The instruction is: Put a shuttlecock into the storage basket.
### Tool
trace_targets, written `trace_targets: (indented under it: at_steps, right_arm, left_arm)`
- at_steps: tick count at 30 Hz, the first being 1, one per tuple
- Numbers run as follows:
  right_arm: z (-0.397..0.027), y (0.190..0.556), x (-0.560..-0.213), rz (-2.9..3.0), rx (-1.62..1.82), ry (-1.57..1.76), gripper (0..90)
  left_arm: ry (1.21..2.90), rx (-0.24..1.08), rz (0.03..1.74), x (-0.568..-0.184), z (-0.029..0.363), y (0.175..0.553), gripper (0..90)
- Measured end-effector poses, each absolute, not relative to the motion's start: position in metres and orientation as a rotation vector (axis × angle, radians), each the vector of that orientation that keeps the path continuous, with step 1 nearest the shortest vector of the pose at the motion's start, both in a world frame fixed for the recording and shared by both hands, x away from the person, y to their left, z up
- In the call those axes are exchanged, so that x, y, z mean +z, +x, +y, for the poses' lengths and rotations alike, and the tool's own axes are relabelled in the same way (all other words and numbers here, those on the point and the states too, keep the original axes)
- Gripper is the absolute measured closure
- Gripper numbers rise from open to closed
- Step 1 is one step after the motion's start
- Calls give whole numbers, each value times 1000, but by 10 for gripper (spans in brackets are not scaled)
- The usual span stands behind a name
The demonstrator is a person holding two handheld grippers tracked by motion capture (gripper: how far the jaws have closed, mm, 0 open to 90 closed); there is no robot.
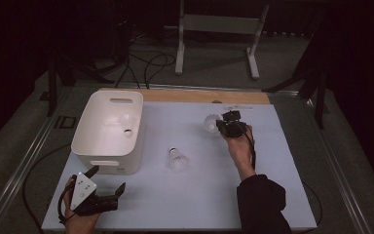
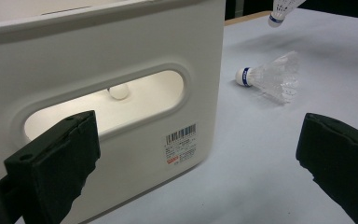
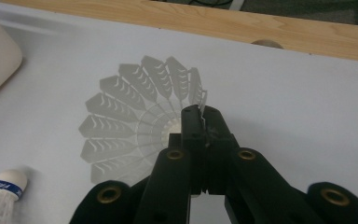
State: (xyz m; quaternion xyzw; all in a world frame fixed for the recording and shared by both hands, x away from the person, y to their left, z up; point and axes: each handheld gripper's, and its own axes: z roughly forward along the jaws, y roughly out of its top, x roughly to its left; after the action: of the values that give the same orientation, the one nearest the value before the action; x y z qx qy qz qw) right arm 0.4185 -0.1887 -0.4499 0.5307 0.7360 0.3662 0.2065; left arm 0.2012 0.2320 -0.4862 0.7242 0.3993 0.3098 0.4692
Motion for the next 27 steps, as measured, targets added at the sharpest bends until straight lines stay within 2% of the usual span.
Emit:
trace_targets:
  at_steps: [27]
  right_arm:
    - [-185,414,-440,2067,1065,1455,892]
  left_arm:
    - [1774,760,979,-486,232,201,3]
